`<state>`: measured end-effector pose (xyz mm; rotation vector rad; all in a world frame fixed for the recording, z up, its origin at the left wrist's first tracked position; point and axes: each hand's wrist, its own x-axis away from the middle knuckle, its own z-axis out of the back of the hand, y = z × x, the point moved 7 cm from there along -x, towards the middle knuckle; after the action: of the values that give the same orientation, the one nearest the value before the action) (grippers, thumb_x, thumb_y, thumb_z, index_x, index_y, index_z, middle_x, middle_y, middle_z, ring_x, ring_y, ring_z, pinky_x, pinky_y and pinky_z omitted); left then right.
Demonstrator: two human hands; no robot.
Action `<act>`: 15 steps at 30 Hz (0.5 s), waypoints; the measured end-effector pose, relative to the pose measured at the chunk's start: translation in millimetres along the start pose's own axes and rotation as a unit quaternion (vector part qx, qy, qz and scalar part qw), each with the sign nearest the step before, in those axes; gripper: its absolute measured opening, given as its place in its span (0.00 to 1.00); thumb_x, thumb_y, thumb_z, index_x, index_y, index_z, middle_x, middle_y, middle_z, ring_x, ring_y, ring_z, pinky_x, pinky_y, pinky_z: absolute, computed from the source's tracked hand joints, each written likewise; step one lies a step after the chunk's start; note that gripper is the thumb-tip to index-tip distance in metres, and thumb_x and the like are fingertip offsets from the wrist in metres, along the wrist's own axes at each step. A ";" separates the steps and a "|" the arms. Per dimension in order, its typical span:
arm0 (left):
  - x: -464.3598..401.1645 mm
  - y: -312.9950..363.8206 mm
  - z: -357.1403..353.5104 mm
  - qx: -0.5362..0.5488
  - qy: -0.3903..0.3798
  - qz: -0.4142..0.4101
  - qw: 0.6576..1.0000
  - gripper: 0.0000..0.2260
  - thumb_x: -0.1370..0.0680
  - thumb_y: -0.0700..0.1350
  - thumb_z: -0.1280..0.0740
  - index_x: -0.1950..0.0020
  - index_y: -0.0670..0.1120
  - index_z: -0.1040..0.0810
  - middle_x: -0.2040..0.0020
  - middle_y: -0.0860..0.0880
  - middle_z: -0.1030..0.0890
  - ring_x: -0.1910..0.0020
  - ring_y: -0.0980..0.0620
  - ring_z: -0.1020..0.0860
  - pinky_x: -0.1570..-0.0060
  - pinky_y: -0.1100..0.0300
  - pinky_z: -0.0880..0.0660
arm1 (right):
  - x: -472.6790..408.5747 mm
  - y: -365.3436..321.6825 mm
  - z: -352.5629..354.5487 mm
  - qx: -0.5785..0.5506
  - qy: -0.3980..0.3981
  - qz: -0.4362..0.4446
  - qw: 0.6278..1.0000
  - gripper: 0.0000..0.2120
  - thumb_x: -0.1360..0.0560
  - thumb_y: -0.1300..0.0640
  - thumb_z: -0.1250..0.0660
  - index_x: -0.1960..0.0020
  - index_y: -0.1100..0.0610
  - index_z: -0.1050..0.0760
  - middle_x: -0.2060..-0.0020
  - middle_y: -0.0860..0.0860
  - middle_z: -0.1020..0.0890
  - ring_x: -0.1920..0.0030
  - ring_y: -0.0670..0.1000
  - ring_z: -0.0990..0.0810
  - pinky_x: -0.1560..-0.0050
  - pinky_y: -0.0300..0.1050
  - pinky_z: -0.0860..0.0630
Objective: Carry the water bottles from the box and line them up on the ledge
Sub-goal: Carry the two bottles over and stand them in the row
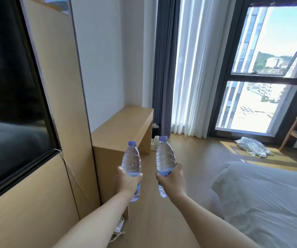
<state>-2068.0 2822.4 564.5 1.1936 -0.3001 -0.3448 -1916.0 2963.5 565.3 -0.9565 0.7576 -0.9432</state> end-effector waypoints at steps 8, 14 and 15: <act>-146.4 26.7 -32.5 0.095 0.000 0.037 0.995 0.25 0.29 0.40 0.25 0.40 0.42 0.36 0.50 0.46 0.25 0.52 0.48 0.23 0.54 0.57 0.27 | -160.1 -28.6 -62.2 -0.022 -0.056 0.016 0.998 0.21 0.34 0.52 0.26 0.50 0.47 0.36 0.56 0.44 0.23 0.59 0.43 0.21 0.67 0.38 0.31; -258.9 15.5 -63.5 0.176 0.014 0.085 0.981 0.24 0.30 0.39 0.24 0.39 0.41 0.31 0.50 0.42 0.21 0.55 0.47 0.20 0.64 0.61 0.26 | -258.0 -17.6 -147.4 -0.032 -0.144 -0.007 0.989 0.23 0.32 0.55 0.25 0.47 0.51 0.37 0.52 0.49 0.23 0.53 0.51 0.20 0.56 0.47 0.23; -280.6 10.7 -68.8 0.182 0.007 0.093 0.979 0.24 0.30 0.40 0.24 0.39 0.41 0.31 0.49 0.41 0.20 0.53 0.46 0.20 0.62 0.59 0.25 | -275.5 -15.3 -164.5 -0.033 -0.159 -0.017 0.987 0.23 0.32 0.55 0.25 0.46 0.52 0.38 0.52 0.50 0.23 0.53 0.51 0.20 0.56 0.47 0.23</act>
<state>-2294.2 3000.6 538.3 1.5140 -0.4726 -0.1196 -2173.0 3155.4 548.5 -1.1491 0.5064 -0.7728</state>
